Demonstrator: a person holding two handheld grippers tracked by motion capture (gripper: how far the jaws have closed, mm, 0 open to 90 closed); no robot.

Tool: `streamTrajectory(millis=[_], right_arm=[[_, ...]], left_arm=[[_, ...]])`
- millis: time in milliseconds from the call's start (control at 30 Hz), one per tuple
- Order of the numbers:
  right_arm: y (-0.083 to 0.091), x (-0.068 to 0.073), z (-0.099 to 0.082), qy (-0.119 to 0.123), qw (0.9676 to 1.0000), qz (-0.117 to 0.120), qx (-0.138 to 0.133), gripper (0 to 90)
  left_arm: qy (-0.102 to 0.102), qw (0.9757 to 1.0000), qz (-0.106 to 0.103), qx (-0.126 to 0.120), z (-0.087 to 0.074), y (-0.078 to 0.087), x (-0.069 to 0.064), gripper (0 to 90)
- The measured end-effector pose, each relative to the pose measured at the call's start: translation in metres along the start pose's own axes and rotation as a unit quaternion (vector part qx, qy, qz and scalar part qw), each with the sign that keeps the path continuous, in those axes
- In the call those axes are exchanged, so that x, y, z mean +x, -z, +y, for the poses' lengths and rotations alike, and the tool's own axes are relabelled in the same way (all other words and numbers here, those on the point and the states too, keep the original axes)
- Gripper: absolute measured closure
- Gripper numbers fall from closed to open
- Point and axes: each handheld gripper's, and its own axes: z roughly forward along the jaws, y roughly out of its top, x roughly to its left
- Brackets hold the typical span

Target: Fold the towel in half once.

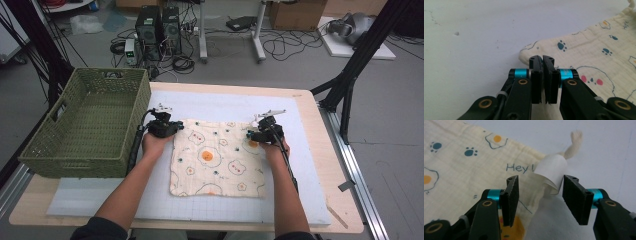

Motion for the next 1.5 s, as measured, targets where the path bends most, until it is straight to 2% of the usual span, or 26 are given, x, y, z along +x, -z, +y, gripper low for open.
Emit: streamTrajectory(millis=[100,200,233,267,333,400,433,467,500,533,567,600,667,733,900,1000,1067,1133,1233,1300,1500], right_arm=[[-0.003,0.0,0.001,0.004,0.9999,0.014,-0.003,56.4],[-0.002,0.002,0.002,0.031,0.9987,0.041,0.003,82.3],[-0.002,0.002,0.002,0.031,0.9987,0.041,0.003,82.3],[-0.003,0.008,0.004,0.058,0.9974,0.042,0.009,87.8],[-0.002,0.009,0.005,0.06,0.9973,0.04,0.012,88.0],[0.0,0.009,0.006,0.064,0.9977,0.021,0.008,88.0],[0.0,0.008,0.006,0.064,0.9978,0.015,0.002,88.0],[0.001,0.009,0.007,0.063,0.9979,0.01,-0.006,88.0],[0.003,0.009,0.008,0.066,0.9977,0.005,-0.013,88.0],[0.004,0.01,0.009,0.072,0.9971,-0.003,-0.024,88.0],[0.007,0.01,0.01,0.071,0.9969,-0.007,-0.035,88.0],[0.007,0.01,0.01,0.071,0.9969,-0.007,-0.035,88.0],[0.014,0.01,0.012,0.066,0.9959,-0.007,-0.061,87.9],[0.015,0.01,0.012,0.065,0.9959,-0.004,-0.062,87.9],[0.025,0.013,0.011,0.08,0.9943,0.0,-0.07,87.8],[0.036,0.017,0.009,0.087,0.9932,0.006,-0.077,87.8],[0.039,0.018,0.007,0.086,0.9931,0.008,-0.08,87.8],[0.044,0.019,0.001,0.087,0.9922,0.015,-0.088,87.9],[0.049,0.023,-0.003,0.096,0.9923,0.024,-0.073,87.8],[0.056,0.026,-0.006,0.106,0.9901,0.023,-0.088,87.8],[0.067,0.032,-0.014,0.12,0.9882,0.033,-0.089,87.7]], left_arm=[[-0.003,1.0,0.0,0.003,0.0,0.0,0.0,85.3],[-0.006,0.9999,0.005,0.013,-0.001,-0.001,0.0,85.4],[-0.006,0.9999,0.005,0.013,-0.001,-0.001,0.0,85.5],[-0.009,0.9998,0.006,0.018,-0.001,-0.001,0.001,85.5],[-0.002,0.9998,0.01,0.015,-0.001,-0.001,0.001,85.6],[-0.008,0.9996,0.025,-0.006,0.003,0.003,-0.001,85.8],[-0.008,0.9996,0.025,-0.006,0.003,0.003,-0.001,85.8],[-0.008,0.9992,0.029,-0.026,0.007,0.006,-0.002,85.9],[-0.008,0.9992,0.029,-0.026,0.007,0.006,-0.002,85.9],[-0.004,0.9986,0.031,-0.043,0.009,0.009,-0.001,86.0],[-0.002,0.9985,0.031,-0.045,0.011,0.011,0.0,86.0],[-0.002,0.9985,0.031,-0.045,0.011,0.011,0.0,86.0],[0.005,0.998,0.025,-0.058,0.012,0.013,0.001,86.1],[0.006,0.9979,0.018,-0.062,0.013,0.015,0.0,86.1],[-0.016,0.998,0.001,-0.06,0.013,0.023,-0.008,86.1],[-0.014,0.9979,-0.005,-0.063,0.013,0.028,-0.011,86.1],[-0.037,0.998,-0.005,-0.051,0.011,0.032,-0.016,86.2],[-0.046,0.9976,-0.009,-0.05,0.008,0.037,-0.021,86.2],[-0.05,0.9969,-0.016,-0.059,0.004,0.045,-0.026,86.3],[-0.047,0.9967,-0.021,-0.063,0.001,0.05,-0.027,86.2],[-0.045,0.9956,-0.039,-0.073,-0.009,0.063,-0.032,86.2]])
